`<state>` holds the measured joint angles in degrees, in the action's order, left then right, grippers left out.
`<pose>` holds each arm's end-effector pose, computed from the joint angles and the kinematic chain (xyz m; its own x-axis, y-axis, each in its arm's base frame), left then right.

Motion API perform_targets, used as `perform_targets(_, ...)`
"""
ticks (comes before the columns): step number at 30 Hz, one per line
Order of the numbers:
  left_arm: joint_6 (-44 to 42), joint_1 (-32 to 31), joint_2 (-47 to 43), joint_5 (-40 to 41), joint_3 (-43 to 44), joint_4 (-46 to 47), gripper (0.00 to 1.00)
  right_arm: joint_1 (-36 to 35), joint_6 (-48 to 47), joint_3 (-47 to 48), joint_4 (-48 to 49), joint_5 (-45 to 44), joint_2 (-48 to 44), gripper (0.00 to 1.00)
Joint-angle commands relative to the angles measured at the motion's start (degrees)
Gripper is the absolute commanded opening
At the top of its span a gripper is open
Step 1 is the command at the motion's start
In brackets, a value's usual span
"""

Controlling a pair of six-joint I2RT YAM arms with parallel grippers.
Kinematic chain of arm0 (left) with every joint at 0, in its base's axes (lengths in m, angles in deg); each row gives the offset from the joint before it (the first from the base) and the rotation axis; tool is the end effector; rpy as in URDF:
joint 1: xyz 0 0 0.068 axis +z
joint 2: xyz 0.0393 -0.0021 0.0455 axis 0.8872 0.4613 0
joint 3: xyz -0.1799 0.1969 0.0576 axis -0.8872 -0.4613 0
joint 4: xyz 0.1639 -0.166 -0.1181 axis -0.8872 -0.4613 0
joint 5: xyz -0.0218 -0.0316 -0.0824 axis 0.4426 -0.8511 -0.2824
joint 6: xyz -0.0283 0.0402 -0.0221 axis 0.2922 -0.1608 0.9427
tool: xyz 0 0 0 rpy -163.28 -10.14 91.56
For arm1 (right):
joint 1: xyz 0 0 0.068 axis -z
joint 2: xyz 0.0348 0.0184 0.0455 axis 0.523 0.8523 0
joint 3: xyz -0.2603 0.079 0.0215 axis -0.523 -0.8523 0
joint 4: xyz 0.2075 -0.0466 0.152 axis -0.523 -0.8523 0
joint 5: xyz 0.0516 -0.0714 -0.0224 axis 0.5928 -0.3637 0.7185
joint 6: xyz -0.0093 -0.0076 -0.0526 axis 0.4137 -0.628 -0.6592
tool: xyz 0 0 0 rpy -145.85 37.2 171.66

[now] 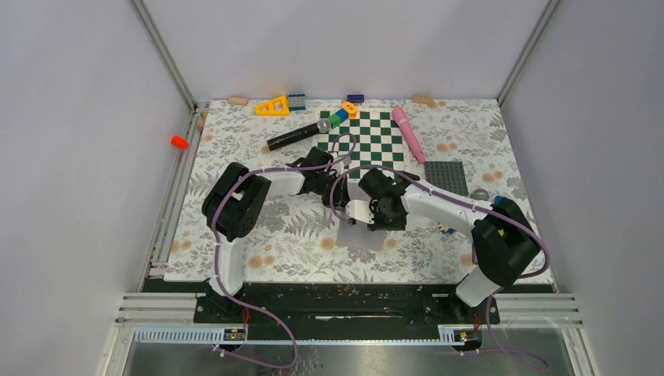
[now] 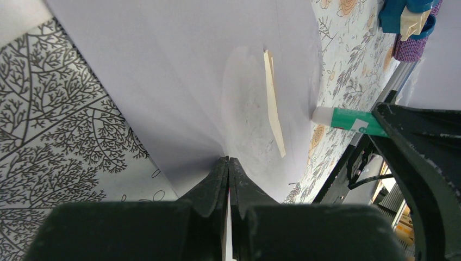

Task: Place the letter into the envelope and seal it
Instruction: Paint the envelope at the center of the board.

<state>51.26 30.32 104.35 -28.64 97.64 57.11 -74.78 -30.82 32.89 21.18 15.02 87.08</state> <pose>0.3299 -0.2343 0.1214 -0.9385 0.2003 -0.2812 0.3440 0.6101 -0.7138 0.2153 0.1995 0.1964 0.0622 -0.9934 -0.0966 -0.9767 -0.0407 -0.2107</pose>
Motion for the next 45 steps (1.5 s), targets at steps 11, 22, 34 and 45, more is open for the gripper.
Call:
perform_targets(11,-3.24,-0.58,1.09,7.83,-1.31,-3.01,0.00,2.87,0.03,3.65,2.96,-7.07,3.80,0.00)
perform_targets(22,-3.24,-0.57,1.05,7.83,-1.27,-2.98,0.00,3.48,-0.04,3.20,5.41,-9.79,3.08,0.00)
perform_targets(34,-3.15,-0.58,0.70,7.88,-1.36,-3.04,0.00,3.55,-0.87,2.99,5.46,-9.56,3.61,0.00)
perform_targets(45,-2.98,-0.58,0.31,8.23,-1.58,-3.05,0.00,1.16,-2.06,1.62,-0.19,-0.76,1.64,0.00)
